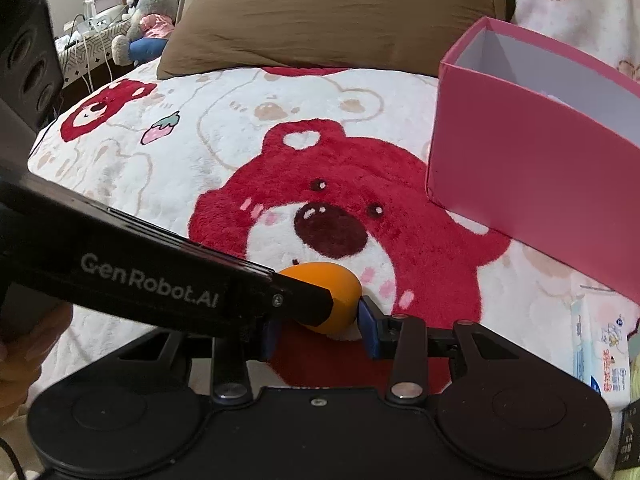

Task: Organize objects
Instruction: 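Close the left gripper on the orange sponge and lift it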

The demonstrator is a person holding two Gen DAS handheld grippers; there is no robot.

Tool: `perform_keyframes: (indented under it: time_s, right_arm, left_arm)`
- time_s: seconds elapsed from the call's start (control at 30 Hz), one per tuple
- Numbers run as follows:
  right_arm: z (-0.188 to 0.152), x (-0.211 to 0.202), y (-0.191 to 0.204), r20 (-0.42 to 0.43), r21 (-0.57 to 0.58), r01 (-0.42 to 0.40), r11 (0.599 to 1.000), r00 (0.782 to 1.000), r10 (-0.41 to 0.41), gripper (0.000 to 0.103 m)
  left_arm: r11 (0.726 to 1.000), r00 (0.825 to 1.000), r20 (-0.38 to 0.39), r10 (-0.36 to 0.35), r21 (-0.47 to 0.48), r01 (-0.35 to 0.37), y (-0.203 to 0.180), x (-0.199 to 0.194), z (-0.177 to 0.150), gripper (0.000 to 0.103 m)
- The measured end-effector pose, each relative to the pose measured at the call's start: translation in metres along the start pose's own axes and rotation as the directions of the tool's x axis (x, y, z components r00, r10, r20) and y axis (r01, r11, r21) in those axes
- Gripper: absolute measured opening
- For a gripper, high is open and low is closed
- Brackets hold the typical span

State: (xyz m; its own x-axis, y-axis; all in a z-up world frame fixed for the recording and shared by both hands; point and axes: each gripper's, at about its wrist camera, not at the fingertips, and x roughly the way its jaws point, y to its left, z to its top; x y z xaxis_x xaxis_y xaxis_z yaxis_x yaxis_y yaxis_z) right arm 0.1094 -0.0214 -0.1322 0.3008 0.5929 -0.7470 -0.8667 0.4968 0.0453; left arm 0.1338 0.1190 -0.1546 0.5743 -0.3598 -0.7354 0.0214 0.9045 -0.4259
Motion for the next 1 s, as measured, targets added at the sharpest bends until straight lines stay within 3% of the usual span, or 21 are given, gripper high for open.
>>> perform_keyframes:
  time_s: [0.27, 1.0]
  right_arm:
    - [0.002, -0.005, 0.002, -0.004, -0.003, -0.005, 1.000, 1.000, 0.005, 0.047]
    - [0.015, -0.052, 0.016, 0.044, -0.050, 0.025, 0.998, 0.999, -0.023, 0.053]
  left_arm:
    - [0.998, 1.000, -0.002, 0.015, 0.057, -0.015, -0.014, -0.007, 0.000, 0.042]
    - [0.998, 0.999, 0.008, -0.041, 0.051, 0.040, -0.036, -0.050, 0.006, 0.045]
